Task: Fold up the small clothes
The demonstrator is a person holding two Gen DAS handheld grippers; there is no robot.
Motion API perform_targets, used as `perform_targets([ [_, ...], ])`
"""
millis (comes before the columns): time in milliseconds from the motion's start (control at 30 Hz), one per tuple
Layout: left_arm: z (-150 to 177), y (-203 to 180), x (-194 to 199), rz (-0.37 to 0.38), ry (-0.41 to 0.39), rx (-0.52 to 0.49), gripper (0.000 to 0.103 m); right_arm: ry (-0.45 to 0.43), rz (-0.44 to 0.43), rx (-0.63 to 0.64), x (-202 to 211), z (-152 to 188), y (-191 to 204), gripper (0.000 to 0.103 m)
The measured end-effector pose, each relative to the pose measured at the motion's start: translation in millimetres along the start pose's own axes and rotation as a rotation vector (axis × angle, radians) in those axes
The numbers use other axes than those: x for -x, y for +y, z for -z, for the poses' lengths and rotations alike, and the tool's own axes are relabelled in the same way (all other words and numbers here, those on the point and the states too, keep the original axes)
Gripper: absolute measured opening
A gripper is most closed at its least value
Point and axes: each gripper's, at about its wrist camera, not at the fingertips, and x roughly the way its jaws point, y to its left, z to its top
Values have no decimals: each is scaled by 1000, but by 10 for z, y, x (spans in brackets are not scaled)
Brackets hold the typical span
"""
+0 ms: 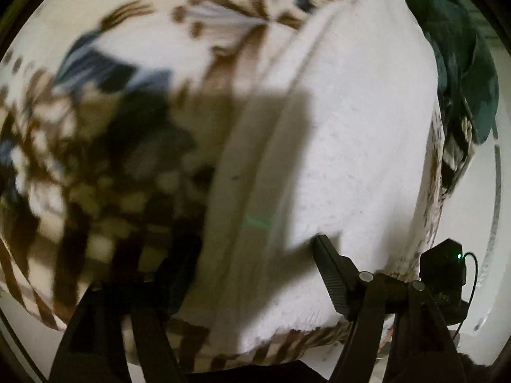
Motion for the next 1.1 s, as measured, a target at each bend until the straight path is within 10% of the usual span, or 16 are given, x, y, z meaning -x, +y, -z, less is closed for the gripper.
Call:
perform_targets([
  [33,13,-44,11,-11,-7,-17,69,-7,-14,-5,-30,4,3,66],
  [133,121,-119,90,-9,-30,-70,13,-7,-56,-22,-176,56,38,57],
  [233,204,-192,196,-4,-63,-89,12,8,-90,-33,-184,115,17,16],
  [467,302,-276,574,78,-111,-48,12,-83,-94,18,360,298,0,12],
  [833,394,-1035,635,-55,-163,-137,12,-213,55,205,1150,407,443,11],
  [1100,-215,-1531,1144,100,-269,-126,12,-328,-6,280,1912,46,1126,11],
])
